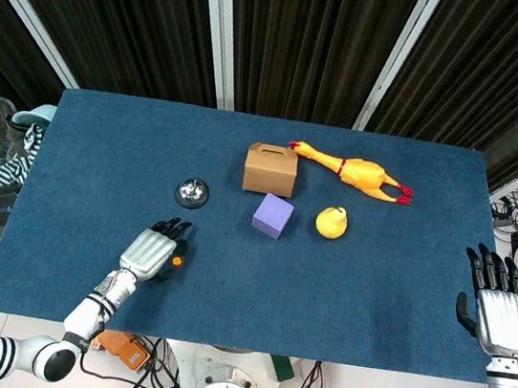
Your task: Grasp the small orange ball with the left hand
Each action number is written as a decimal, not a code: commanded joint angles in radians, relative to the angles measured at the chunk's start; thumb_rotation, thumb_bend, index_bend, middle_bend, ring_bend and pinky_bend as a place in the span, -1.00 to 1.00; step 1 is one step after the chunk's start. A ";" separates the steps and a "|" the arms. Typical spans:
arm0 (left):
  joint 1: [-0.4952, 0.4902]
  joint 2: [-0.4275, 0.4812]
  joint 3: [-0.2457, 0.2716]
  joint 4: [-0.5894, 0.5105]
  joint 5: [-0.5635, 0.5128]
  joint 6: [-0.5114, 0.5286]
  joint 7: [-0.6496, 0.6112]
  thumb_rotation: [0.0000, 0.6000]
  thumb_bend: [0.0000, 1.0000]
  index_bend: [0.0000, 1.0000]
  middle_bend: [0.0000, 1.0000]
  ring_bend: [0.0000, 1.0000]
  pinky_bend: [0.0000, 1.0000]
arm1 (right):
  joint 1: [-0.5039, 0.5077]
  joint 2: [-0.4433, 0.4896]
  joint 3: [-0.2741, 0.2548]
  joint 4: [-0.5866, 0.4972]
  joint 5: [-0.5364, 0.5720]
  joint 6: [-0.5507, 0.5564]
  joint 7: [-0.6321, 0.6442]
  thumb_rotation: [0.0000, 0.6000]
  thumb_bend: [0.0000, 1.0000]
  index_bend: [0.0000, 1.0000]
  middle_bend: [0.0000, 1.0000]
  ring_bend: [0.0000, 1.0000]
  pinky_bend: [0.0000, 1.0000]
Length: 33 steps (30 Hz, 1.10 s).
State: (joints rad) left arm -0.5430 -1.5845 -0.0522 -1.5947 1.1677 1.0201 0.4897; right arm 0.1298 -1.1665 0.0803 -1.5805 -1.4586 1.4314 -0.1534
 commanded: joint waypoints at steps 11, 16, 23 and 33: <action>-0.009 0.003 0.003 0.007 -0.010 -0.005 -0.014 1.00 -0.35 -0.16 -0.90 -1.00 -0.70 | 0.000 0.000 0.000 0.000 0.001 0.001 0.001 1.00 0.39 -1.00 -0.93 -0.79 -0.84; -0.015 0.007 0.004 0.005 -0.009 -0.008 -0.016 1.00 -0.30 -0.06 -0.85 -1.00 -0.70 | -0.001 0.000 -0.001 -0.001 0.002 -0.001 0.002 1.00 0.39 -1.00 -0.93 -0.79 -0.84; -0.017 0.024 0.003 -0.010 -0.007 0.009 -0.001 1.00 -0.28 -0.04 -0.84 -1.00 -0.70 | -0.001 -0.001 -0.001 -0.002 -0.001 0.002 0.000 1.00 0.39 -1.00 -0.93 -0.79 -0.84; -0.065 0.186 -0.049 -0.189 -0.066 0.034 0.155 1.00 -0.28 -0.02 -0.84 -1.00 -0.70 | -0.001 0.000 -0.001 -0.004 -0.001 0.002 0.002 1.00 0.39 -1.00 -0.93 -0.79 -0.84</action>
State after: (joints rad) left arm -0.5900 -1.4428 -0.0819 -1.7384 1.1305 1.0527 0.6080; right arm 0.1286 -1.1662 0.0794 -1.5845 -1.4592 1.4329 -0.1517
